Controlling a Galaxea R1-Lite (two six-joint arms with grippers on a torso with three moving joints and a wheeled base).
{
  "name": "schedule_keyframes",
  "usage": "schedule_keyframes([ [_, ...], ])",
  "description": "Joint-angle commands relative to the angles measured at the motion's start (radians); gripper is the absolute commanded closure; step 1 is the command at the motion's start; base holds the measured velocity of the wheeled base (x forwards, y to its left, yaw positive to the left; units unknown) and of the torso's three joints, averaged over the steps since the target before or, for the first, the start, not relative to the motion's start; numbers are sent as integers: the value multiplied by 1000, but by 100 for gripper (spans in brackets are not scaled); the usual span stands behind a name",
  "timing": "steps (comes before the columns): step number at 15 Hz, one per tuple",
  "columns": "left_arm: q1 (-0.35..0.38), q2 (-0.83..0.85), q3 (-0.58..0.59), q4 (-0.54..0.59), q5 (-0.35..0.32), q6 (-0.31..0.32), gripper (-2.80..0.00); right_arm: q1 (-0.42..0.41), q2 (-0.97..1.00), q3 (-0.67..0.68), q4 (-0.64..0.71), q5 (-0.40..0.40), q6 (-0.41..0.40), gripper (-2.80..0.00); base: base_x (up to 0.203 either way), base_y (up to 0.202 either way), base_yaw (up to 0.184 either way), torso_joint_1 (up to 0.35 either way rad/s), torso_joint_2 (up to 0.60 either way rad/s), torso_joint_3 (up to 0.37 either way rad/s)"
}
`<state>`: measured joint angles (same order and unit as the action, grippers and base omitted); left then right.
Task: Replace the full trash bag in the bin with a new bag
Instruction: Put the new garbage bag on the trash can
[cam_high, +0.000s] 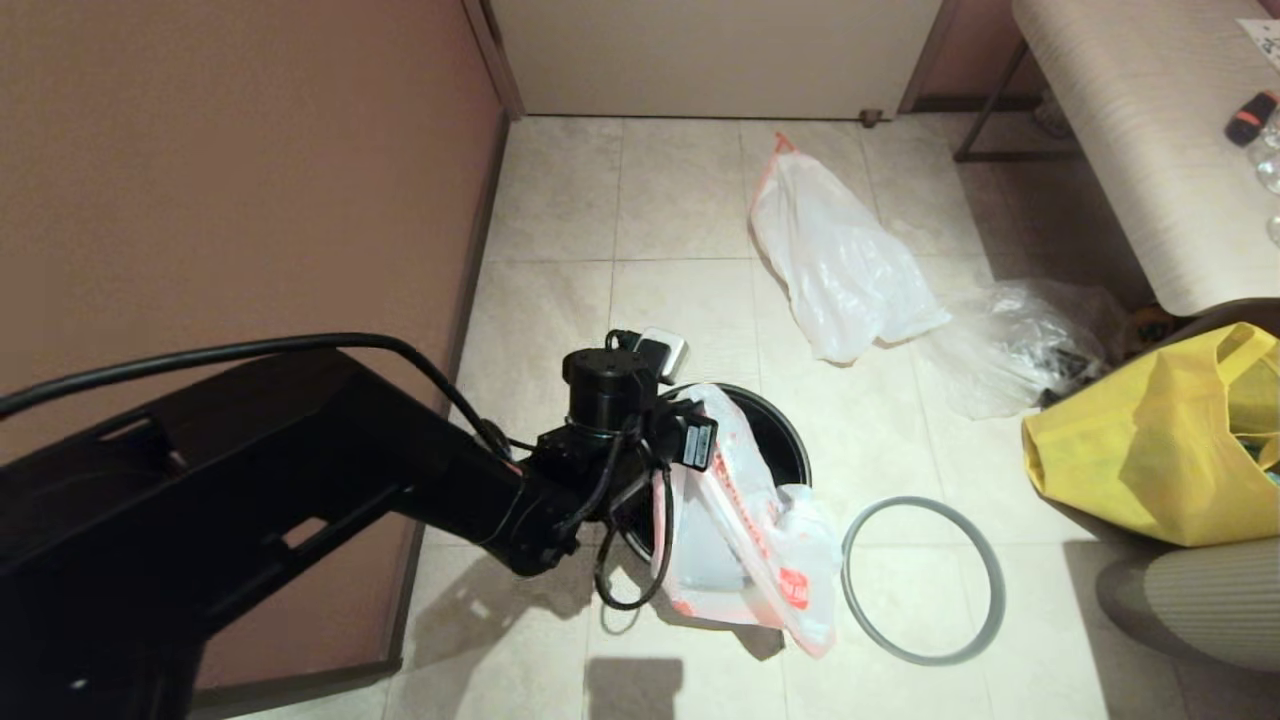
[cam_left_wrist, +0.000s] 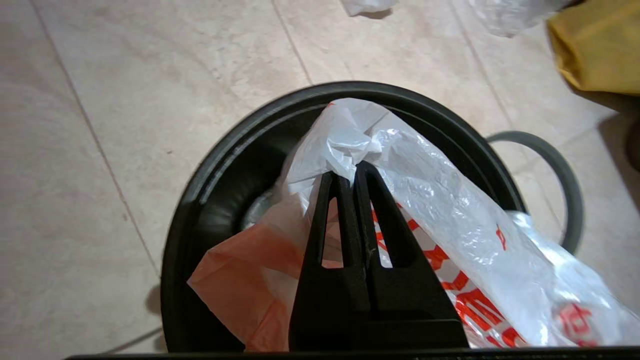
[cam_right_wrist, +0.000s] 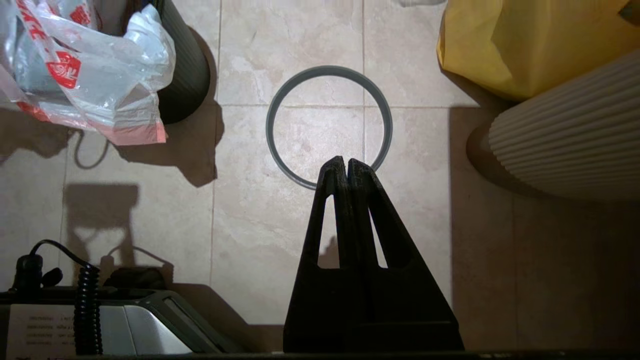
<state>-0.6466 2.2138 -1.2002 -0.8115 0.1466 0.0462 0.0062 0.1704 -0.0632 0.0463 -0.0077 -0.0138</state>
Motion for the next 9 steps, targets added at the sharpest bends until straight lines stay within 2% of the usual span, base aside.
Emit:
schedule_keyframes([
  [1,3,86,-56,5,31,-1,0,1,52,-88,13,3,10,0,0,0,0,0,0,0],
  [5,18,75,-86,6,46,-26,0,5,432,-261,58,63,15,0,0,0,0,0,0,0],
  [9,21,98,-173,4,63,-55,0,99,858,-335,-43,96,-18,0,0,0,0,0,0,0],
])
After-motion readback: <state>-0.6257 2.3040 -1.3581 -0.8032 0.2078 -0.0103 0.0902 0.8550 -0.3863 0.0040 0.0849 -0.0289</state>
